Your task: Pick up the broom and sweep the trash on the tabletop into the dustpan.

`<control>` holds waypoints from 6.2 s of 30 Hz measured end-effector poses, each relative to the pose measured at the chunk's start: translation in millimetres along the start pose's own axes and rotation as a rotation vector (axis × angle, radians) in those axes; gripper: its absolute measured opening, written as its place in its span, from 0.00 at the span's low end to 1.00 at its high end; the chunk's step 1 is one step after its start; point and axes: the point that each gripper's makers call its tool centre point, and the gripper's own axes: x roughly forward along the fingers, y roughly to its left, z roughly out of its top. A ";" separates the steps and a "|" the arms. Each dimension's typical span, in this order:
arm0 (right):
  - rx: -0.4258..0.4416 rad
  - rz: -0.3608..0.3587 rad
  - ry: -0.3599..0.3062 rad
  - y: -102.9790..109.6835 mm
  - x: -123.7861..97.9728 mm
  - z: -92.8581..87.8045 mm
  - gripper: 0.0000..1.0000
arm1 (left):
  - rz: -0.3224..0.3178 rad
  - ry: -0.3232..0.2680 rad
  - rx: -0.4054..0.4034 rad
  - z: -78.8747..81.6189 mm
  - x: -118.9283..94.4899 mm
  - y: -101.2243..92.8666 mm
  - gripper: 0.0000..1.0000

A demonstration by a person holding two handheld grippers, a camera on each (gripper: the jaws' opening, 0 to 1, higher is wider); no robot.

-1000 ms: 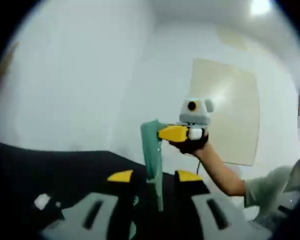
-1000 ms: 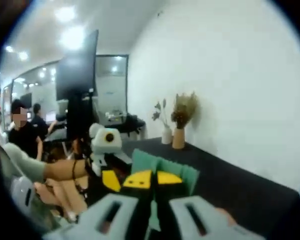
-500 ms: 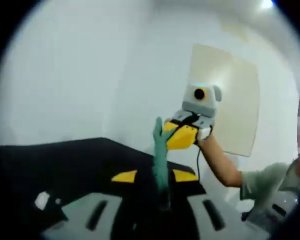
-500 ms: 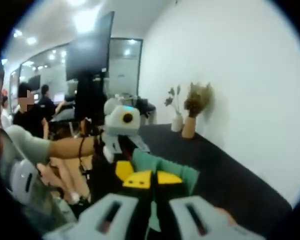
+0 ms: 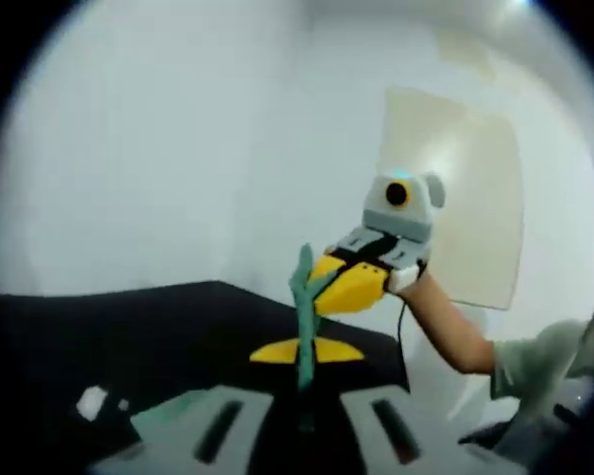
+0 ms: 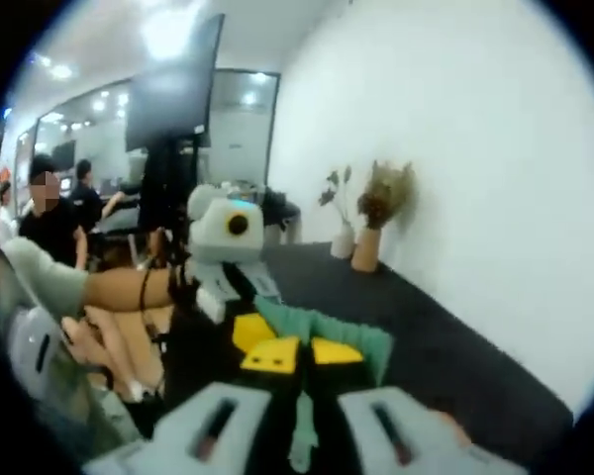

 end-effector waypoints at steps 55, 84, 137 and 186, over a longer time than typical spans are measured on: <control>1.039 0.118 -1.276 -46.9 -39.4 10.9 0.19 | 0.117 -0.817 -0.437 74.4 9.9 19.9 0.03; 1.146 -0.055 -1.236 -89.2 -45.5 -13.6 0.05 | 0.174 -0.779 -0.316 65.0 18.5 19.7 0.27; 0.674 -0.484 -0.776 -120.9 -184.9 -101.5 0.05 | -0.249 0.894 0.493 -168.0 113.1 46.9 0.40; 0.618 -0.406 -0.750 -82.2 -159.5 -69.4 0.05 | 0.857 0.609 -0.058 -29.2 -39.8 154.2 0.21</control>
